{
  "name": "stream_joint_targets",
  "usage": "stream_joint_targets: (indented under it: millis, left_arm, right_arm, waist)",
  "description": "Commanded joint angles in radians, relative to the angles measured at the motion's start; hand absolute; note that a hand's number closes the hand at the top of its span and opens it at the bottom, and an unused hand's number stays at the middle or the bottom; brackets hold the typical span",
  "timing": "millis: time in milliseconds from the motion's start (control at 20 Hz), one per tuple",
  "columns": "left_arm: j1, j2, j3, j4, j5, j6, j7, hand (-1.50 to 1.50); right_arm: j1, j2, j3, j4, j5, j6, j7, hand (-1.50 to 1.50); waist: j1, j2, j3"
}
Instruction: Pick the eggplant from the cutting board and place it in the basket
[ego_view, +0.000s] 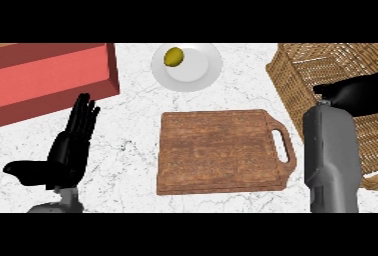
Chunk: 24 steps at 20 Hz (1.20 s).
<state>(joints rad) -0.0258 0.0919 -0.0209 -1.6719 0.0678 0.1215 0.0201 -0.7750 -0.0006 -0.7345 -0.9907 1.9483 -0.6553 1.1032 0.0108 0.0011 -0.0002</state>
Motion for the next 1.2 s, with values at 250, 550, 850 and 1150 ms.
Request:
stream_joint_targets:
  millis: [250, 550, 850, 1150]
  left_arm:
    - [0.004, -0.009, -0.009, 0.008, -0.02, 0.007, -0.009, 0.0]
    - [0.017, -0.029, -0.036, -0.045, -0.048, 0.044, 0.037, 0.0]
    - [0.004, -0.015, 0.001, 0.028, -0.026, 0.019, -0.02, 0.0]
    - [0.031, -0.03, -0.033, -0.03, -0.046, 0.032, 0.012, 0.0]
  right_arm:
    - [0.042, 0.001, 0.16, -0.203, 0.153, 0.072, 0.302, -1.5]
    - [0.089, 0.001, 0.207, -0.438, 0.204, 0.177, 0.356, -1.5]
    - [0.256, 0.001, 0.385, -0.722, 0.123, 0.239, 0.344, -1.5]
    - [0.403, 0.001, 0.6, -0.982, 0.106, 0.357, 0.366, -1.5]
  waist:
    - [-0.001, -0.006, -0.001]
    - [-0.01, -0.016, -0.001]
    - [-0.023, -0.014, -0.001]
    - [-0.013, -0.012, 0.0]
